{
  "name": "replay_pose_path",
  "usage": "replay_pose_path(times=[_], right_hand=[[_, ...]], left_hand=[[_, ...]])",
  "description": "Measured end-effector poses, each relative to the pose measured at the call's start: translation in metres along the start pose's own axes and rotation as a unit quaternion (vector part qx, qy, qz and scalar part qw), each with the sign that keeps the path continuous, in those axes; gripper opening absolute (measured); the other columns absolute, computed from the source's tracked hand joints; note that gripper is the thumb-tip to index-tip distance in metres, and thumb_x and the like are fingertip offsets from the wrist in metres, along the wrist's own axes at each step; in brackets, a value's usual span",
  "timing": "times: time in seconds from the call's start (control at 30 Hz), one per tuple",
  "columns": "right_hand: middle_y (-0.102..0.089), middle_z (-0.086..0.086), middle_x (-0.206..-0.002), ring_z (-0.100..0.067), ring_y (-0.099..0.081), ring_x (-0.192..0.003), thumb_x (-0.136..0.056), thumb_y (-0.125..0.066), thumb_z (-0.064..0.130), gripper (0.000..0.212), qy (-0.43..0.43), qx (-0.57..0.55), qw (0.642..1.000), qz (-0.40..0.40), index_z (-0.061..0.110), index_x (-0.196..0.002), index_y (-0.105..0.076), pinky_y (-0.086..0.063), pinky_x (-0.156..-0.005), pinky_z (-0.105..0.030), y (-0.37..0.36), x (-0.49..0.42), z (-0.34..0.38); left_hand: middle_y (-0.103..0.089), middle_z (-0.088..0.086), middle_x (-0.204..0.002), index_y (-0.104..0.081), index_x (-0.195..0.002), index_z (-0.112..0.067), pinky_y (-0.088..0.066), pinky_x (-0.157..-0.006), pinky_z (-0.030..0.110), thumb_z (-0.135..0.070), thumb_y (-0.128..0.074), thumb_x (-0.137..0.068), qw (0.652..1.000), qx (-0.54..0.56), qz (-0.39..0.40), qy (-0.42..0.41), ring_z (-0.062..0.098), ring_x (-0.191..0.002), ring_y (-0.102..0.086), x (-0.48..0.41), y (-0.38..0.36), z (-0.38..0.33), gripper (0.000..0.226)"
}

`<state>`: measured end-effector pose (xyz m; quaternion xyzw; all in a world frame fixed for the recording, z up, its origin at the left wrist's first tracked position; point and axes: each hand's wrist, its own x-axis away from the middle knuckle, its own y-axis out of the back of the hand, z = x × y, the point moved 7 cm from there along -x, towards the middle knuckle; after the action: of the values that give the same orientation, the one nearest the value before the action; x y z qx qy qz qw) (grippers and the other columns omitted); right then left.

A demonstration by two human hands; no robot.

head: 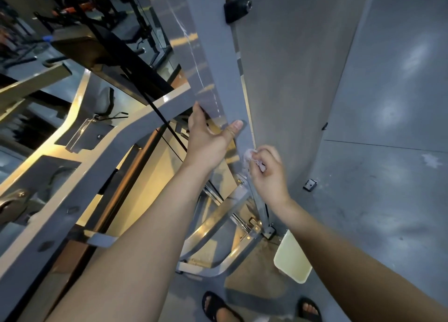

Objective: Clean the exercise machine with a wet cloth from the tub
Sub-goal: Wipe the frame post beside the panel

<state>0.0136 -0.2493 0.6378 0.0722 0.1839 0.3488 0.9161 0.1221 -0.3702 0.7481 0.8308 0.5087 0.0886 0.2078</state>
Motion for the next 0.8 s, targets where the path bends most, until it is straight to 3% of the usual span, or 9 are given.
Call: replay_pose_path(times=[0.1, 0.27, 0.37, 0.47, 0.6, 0.67, 0.8], right_hand=[[-0.053, 0.000, -0.097, 0.007, -0.055, -0.087, -0.094, -0.066, 0.001, 0.028, -0.057, 0.039, 0.995, 0.068, 0.020, -0.076, -0.056, -0.038, -0.078, -0.017, -0.008, 0.011, -0.030], [-0.056, -0.002, -0.098, 0.005, -0.055, -0.091, -0.095, -0.065, 0.001, 0.011, -0.002, 0.000, 1.000, -0.025, 0.005, -0.085, -0.064, -0.041, -0.080, -0.012, 0.005, -0.008, 0.014], [-0.052, 0.001, -0.101, 0.009, -0.054, -0.094, -0.095, -0.063, 0.000, 0.018, -0.026, -0.004, 1.000, -0.008, 0.010, -0.082, -0.058, -0.039, -0.081, -0.008, -0.001, 0.002, 0.000], [-0.049, 0.004, -0.093, 0.008, -0.055, -0.087, -0.096, -0.064, 0.006, 0.023, -0.072, 0.014, 0.997, 0.023, 0.018, -0.078, -0.055, -0.037, -0.075, -0.012, -0.003, 0.001, -0.014], [-0.053, 0.004, -0.099, 0.008, -0.053, -0.090, -0.096, -0.065, 0.010, 0.008, 0.000, -0.021, 0.999, -0.037, 0.011, -0.089, -0.064, -0.038, -0.076, -0.006, 0.008, -0.021, 0.035], [-0.053, 0.004, -0.106, 0.008, -0.053, -0.096, -0.096, -0.066, 0.008, 0.003, 0.050, -0.029, 0.996, -0.061, 0.008, -0.093, -0.066, -0.041, -0.081, -0.010, 0.008, -0.020, 0.047], [-0.053, -0.005, -0.102, -0.004, -0.055, -0.087, -0.098, -0.063, 0.003, 0.017, -0.006, 0.016, 1.000, 0.024, 0.003, -0.081, -0.058, -0.042, -0.076, -0.014, -0.006, 0.007, 0.000]], left_hand=[[-0.041, -0.008, -0.147, -0.037, -0.148, -0.034, -0.043, -0.114, 0.048, -0.058, -0.080, -0.073, 1.000, 0.003, 0.005, -0.004, 0.012, -0.134, -0.049, 0.001, 0.000, -0.001, 0.090], [-0.042, -0.007, -0.146, -0.039, -0.146, -0.033, -0.045, -0.113, 0.046, -0.059, -0.079, -0.072, 1.000, 0.005, 0.005, -0.012, 0.012, -0.132, -0.051, 0.002, -0.001, -0.001, 0.088], [-0.043, -0.007, -0.144, -0.040, -0.145, -0.034, -0.045, -0.113, 0.047, -0.059, -0.079, -0.072, 1.000, 0.004, 0.008, -0.007, 0.012, -0.131, -0.051, 0.002, -0.001, -0.001, 0.087], [-0.044, -0.007, -0.142, -0.041, -0.144, -0.032, -0.045, -0.113, 0.047, -0.059, -0.080, -0.071, 1.000, 0.002, 0.010, -0.005, 0.012, -0.130, -0.051, 0.001, 0.001, -0.001, 0.087], [-0.045, -0.007, -0.140, -0.044, -0.141, -0.032, -0.045, -0.113, 0.044, -0.052, -0.080, -0.075, 1.000, 0.004, 0.013, -0.002, 0.010, -0.128, -0.053, 0.001, 0.001, -0.002, 0.078], [-0.045, -0.006, -0.141, -0.046, -0.140, -0.030, -0.045, -0.113, 0.043, -0.053, -0.081, -0.073, 1.000, 0.009, 0.015, 0.002, 0.010, -0.128, -0.052, 0.001, 0.002, -0.004, 0.079], [-0.047, -0.007, -0.144, -0.046, -0.141, -0.031, -0.046, -0.112, 0.046, -0.057, -0.082, -0.070, 1.000, 0.008, 0.020, 0.018, 0.011, -0.129, -0.053, 0.006, 0.004, -0.011, 0.084]])
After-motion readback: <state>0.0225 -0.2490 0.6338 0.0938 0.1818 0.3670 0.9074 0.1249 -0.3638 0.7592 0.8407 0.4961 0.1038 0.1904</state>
